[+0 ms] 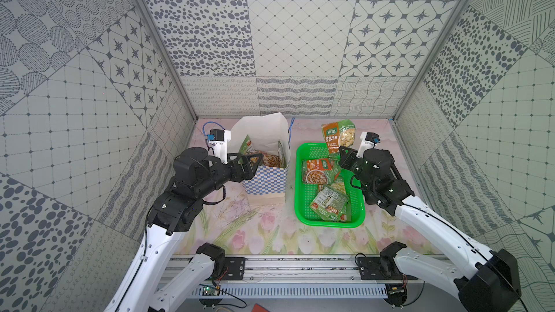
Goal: Place the condiment packets inside the bag
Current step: Pick up the condiment packet from the storage box, then place the condiment packet in the paper bag.
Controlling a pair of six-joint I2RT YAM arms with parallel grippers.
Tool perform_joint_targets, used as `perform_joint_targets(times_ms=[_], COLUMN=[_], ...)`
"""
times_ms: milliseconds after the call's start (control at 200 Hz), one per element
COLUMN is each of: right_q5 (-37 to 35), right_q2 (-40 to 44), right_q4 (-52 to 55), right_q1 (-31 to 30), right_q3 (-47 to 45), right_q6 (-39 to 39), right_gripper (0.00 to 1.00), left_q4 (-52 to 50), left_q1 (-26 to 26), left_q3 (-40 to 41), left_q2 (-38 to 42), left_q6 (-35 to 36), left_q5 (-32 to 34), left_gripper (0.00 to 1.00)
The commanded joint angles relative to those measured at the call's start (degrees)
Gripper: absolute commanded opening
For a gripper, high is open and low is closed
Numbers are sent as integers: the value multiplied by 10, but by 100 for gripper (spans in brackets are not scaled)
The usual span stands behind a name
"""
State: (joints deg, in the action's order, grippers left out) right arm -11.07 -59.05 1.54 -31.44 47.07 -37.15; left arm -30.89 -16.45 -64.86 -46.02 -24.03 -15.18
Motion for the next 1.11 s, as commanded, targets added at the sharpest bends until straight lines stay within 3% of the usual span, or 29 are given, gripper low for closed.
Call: perform_joint_targets(times_ms=[0,320,760,941,976,1026,1101], right_q5=[22,53,38,14,14,15,23], right_q2=[17,-19,-261,-316,-319,-317,-309], right_q4=[-1,-5,174,235,239,242,246], right_q1=[-33,-148,-248,-264,-264,-265,-264], right_q3=[54,162,418,465,464,463,460], right_q6=[54,173,256,269,268,269,267], right_gripper=[0,0,0,0,9,34,44], left_q4=[43,49,98,105,105,104,102], left_q1=[1,2,2,3,2,2,2], left_q3=[3,11,44,50,50,49,47], left_q2=[9,23,91,105,104,101,96], left_q6=[9,11,14,14,14,14,14], left_q5=[2,4,27,36,35,32,28], left_gripper=[99,99,99,99,99,99,99])
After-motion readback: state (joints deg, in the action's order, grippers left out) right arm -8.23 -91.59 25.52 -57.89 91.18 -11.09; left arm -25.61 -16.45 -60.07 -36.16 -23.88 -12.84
